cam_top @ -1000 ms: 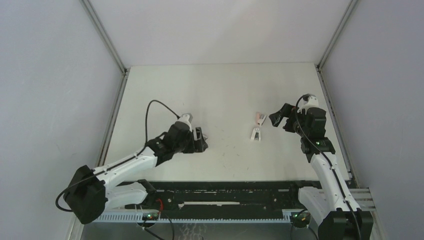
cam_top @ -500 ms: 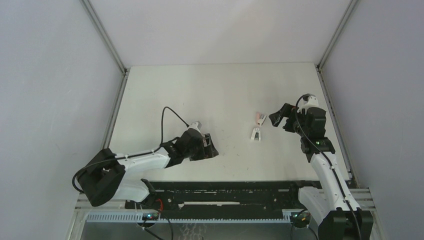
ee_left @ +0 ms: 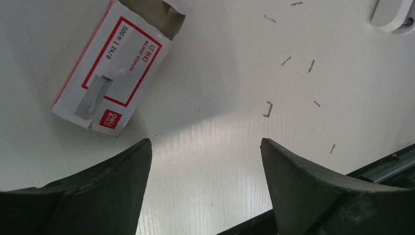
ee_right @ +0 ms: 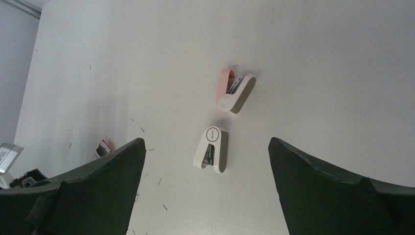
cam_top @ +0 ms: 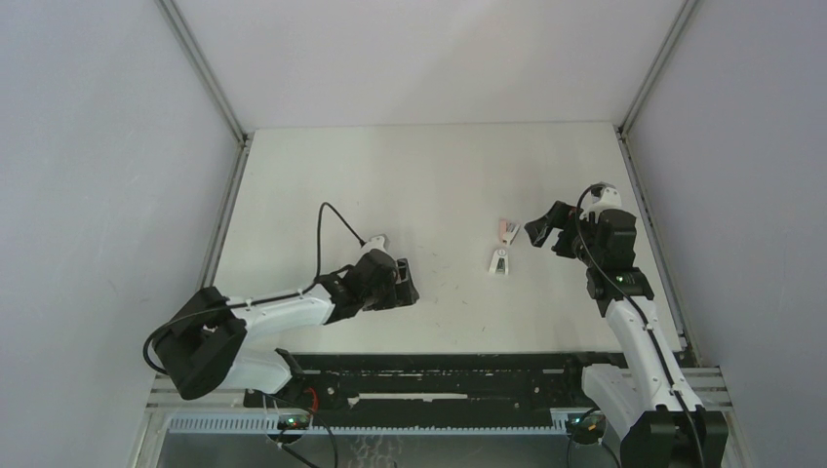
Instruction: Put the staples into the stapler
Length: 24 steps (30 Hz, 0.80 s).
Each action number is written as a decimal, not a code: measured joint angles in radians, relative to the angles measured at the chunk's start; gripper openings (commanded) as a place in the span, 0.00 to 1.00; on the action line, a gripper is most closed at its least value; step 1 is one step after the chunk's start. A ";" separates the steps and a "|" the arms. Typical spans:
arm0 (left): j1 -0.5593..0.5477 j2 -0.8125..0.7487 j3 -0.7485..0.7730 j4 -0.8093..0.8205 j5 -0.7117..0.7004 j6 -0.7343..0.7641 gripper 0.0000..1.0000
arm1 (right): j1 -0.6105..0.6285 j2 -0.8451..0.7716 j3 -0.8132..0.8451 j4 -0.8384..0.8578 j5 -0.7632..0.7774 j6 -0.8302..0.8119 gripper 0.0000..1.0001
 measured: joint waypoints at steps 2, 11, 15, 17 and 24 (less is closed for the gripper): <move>0.000 0.002 0.003 -0.005 -0.018 0.008 0.88 | 0.000 0.000 0.000 0.000 0.000 0.000 0.95; 0.036 0.019 0.017 -0.016 -0.080 0.057 0.89 | 0.000 -0.006 0.000 0.000 -0.006 0.000 0.95; 0.091 0.032 0.018 0.012 -0.082 0.096 0.89 | 0.000 -0.007 0.000 0.001 -0.015 0.000 0.95; 0.122 0.052 0.027 0.031 -0.080 0.129 0.89 | 0.000 -0.009 0.000 0.001 -0.018 0.000 0.95; 0.223 0.167 0.110 0.104 -0.018 0.263 0.89 | 0.000 -0.016 0.000 0.001 -0.018 0.000 0.94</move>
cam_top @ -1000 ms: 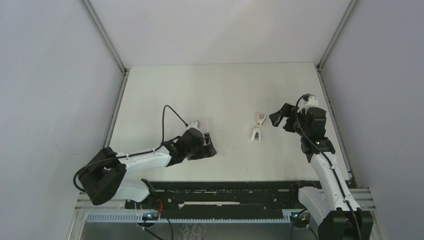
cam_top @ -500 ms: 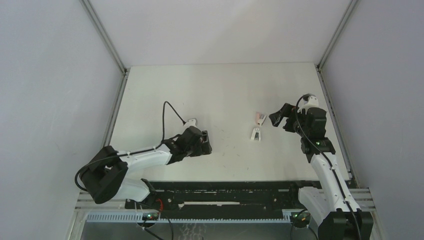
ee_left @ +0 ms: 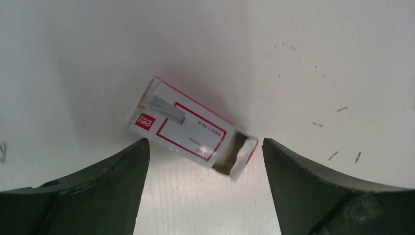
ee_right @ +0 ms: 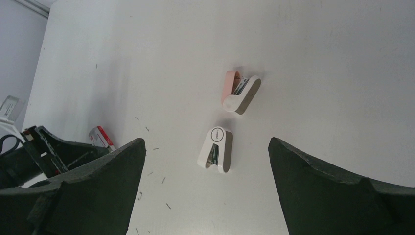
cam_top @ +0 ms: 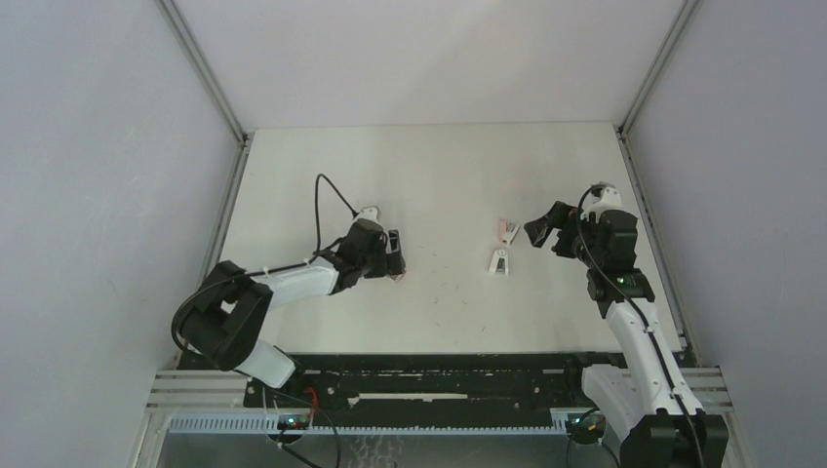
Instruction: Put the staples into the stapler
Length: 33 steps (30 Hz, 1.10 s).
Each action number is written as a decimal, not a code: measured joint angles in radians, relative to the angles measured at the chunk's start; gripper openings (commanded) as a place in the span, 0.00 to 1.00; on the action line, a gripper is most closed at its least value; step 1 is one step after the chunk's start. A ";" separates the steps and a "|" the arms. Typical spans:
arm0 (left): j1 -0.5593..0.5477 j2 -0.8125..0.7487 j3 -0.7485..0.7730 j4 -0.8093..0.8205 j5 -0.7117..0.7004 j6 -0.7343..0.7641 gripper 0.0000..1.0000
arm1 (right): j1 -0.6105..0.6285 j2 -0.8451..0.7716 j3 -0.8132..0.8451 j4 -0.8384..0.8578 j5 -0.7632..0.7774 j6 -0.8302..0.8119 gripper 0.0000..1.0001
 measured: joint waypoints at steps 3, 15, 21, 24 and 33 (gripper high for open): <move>0.046 0.041 0.040 0.029 0.041 0.048 0.88 | 0.001 0.011 0.000 0.000 0.000 0.000 0.94; 0.099 -0.172 0.074 -0.070 0.093 0.086 0.89 | 0.214 0.143 0.013 0.019 0.052 -0.026 0.88; 0.228 -0.546 0.106 -0.222 0.142 0.060 0.98 | 0.492 0.249 0.085 0.023 0.174 -0.024 0.82; 0.259 -0.644 0.192 -0.319 0.135 0.098 0.97 | 0.621 0.348 0.146 0.035 0.226 -0.013 0.70; 0.293 -0.793 0.090 -0.409 0.040 0.150 0.96 | 0.765 0.708 0.328 0.070 0.246 0.139 0.61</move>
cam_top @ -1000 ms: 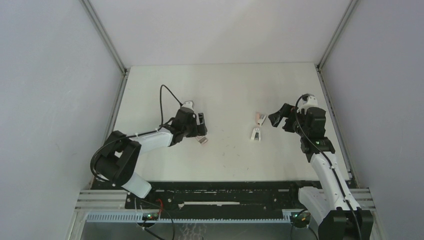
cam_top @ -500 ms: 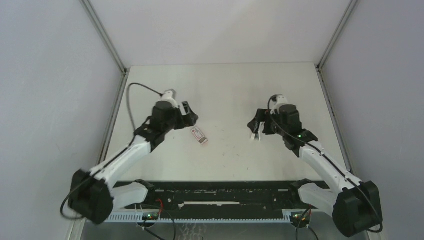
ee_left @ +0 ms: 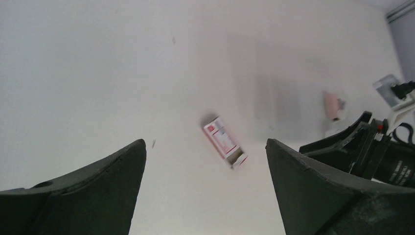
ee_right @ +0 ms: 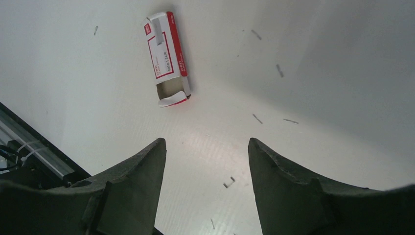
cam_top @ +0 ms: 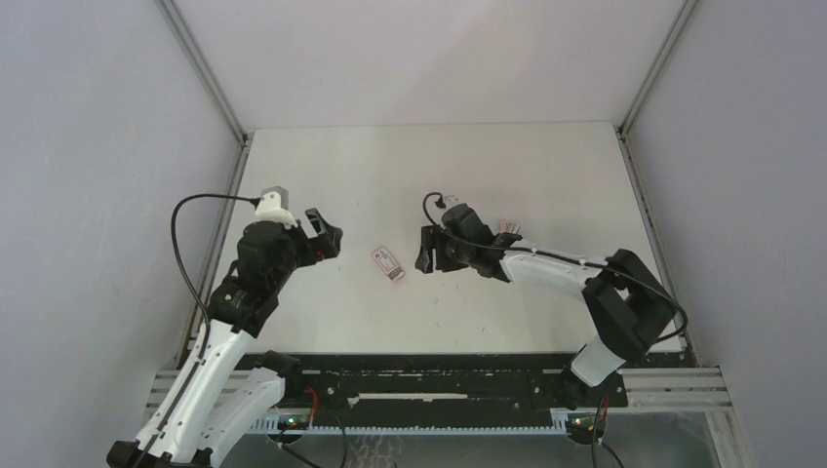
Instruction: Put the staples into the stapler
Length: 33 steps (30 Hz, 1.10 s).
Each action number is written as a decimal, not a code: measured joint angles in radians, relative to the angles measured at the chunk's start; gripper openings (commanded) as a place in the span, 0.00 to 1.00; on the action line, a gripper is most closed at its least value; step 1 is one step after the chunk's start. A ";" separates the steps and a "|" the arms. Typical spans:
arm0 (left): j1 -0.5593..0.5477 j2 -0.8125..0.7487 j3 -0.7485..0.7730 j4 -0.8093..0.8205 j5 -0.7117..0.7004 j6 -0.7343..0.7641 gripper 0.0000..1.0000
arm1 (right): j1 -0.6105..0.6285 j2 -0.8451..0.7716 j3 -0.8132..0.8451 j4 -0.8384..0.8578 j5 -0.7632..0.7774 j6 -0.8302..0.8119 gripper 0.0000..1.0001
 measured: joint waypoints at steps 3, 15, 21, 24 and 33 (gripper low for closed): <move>0.000 -0.007 -0.029 -0.061 -0.019 0.011 0.97 | 0.030 0.074 0.026 0.008 -0.005 0.056 0.61; 0.000 0.048 0.007 -0.176 -0.025 0.083 0.97 | 0.067 0.239 0.098 0.054 0.004 0.222 0.55; 0.000 0.056 0.043 -0.199 -0.045 0.141 0.97 | 0.085 0.262 0.113 0.058 0.024 0.268 0.50; 0.000 0.058 0.043 -0.203 -0.045 0.144 0.97 | 0.095 0.286 0.135 0.058 0.034 0.285 0.43; 0.000 0.059 0.043 -0.207 -0.046 0.149 0.97 | 0.114 0.352 0.175 0.057 0.045 0.311 0.30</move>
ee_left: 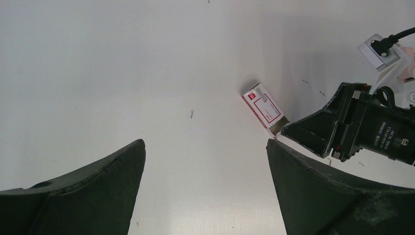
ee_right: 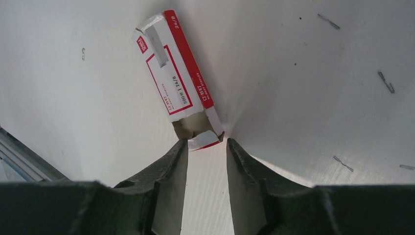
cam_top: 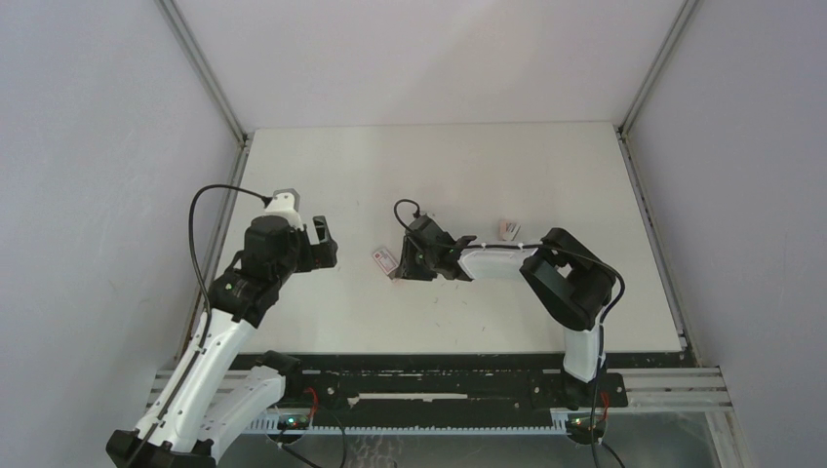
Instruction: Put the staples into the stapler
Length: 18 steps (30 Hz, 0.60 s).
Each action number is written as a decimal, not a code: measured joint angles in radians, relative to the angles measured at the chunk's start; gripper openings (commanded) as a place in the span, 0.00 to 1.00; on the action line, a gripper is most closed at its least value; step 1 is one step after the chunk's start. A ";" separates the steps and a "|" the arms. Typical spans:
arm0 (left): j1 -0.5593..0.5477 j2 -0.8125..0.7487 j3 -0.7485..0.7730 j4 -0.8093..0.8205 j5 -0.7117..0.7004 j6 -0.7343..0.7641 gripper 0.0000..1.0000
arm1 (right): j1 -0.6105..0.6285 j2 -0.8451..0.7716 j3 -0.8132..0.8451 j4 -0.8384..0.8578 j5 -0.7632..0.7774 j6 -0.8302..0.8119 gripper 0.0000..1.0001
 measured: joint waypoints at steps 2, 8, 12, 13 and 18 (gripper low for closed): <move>0.000 0.000 0.000 0.000 0.000 0.000 0.97 | 0.000 0.002 0.000 0.001 0.003 0.002 0.27; 0.000 0.000 0.000 0.000 0.000 0.000 0.97 | 0.000 0.008 0.002 0.002 0.005 0.003 0.21; 0.000 0.000 0.000 0.000 0.000 0.000 0.97 | 0.000 0.014 0.009 0.005 0.006 0.003 0.21; 0.000 0.000 0.000 0.000 0.000 0.000 0.97 | 0.000 0.018 0.013 0.005 0.006 0.003 0.21; 0.000 0.000 0.000 0.000 -0.001 0.000 0.97 | 0.000 0.032 0.029 0.010 0.006 0.003 0.15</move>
